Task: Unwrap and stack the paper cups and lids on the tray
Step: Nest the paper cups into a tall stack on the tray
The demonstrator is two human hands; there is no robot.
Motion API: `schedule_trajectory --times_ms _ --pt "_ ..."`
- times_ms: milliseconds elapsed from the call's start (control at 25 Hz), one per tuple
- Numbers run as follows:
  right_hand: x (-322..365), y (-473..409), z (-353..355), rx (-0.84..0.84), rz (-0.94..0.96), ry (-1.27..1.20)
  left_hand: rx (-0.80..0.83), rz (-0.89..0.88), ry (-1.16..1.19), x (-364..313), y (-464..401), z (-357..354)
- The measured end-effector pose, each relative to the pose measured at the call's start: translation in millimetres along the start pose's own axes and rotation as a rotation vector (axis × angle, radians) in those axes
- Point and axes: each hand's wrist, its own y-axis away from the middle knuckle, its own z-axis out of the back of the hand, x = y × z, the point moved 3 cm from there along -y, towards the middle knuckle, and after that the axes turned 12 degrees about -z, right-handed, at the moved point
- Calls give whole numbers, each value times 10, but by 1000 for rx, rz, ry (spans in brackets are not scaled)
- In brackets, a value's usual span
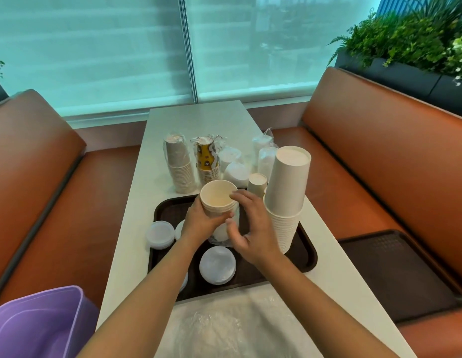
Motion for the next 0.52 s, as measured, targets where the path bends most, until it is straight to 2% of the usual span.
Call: schedule_trajectory --times_ms 40,160,240,320,440,520 --pt "-66 -19 -148 95 -137 -8 16 0 -16 3 -8 -3" --pt "-407 -167 -455 218 -544 -27 40 -24 -92 18 -28 -13" --pt "-568 -227 -554 266 -709 -142 59 -53 -126 45 -4 -33" --pt "-741 -233 -627 251 -786 -247 103 -75 -130 80 14 -44" --pt "-900 -138 -675 289 -849 -259 239 -79 -126 77 -17 43" --pt "-969 -68 -698 306 -863 -245 230 -48 -58 38 -97 161"
